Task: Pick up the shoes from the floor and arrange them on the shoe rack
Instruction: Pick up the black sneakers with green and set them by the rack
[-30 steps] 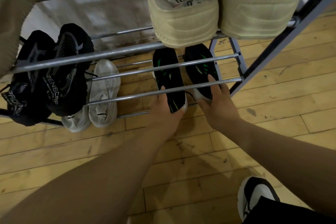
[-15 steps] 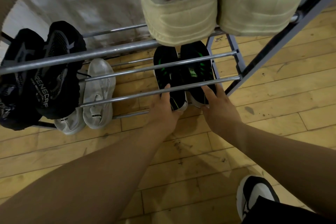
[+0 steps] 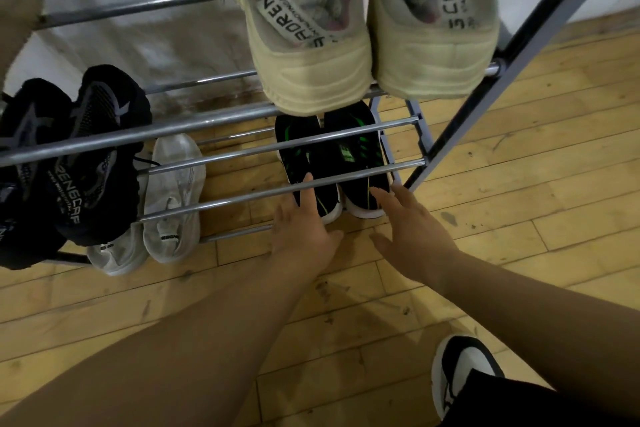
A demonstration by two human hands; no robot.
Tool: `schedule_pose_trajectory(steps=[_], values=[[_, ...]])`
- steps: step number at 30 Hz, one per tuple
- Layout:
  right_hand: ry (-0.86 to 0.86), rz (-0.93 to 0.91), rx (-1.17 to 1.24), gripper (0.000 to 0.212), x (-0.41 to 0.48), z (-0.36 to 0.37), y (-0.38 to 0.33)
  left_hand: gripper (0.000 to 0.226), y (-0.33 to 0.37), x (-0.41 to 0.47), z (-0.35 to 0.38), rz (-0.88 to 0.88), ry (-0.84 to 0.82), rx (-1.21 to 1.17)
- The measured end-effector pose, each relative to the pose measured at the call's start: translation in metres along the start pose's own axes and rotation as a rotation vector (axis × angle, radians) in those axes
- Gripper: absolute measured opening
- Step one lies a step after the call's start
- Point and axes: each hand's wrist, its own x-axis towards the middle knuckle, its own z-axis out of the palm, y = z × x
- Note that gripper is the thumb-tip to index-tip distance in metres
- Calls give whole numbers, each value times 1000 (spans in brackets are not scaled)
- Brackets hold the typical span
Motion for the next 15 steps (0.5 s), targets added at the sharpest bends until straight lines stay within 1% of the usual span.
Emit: schedule_pose_trajectory(steps=[2,3,4,6,8,12,15], values=[[-55,28,-34,78,-18,-14,9,101,18,-17,-12,-37,-21,75],[-67,69,-45,80,-27,-23,16,95,32,-27,-19,-17,-42,110],[-63,117,-47,83,-38,-32,22,90,49,-37,-28,37,-88,146],[-47,197,-33,86,-60,-55,36,84,87,-61,-48,181,-235,163],[-28,250,-19,86,-87,-80,52,82,129,-86,-73,318,-351,165],[21,347,66,86,-154,-127,91,87,220,-138,-117,575,-377,383],[108,436,166,87,-213,-145,129,86,282,-181,-115,740,-400,624]])
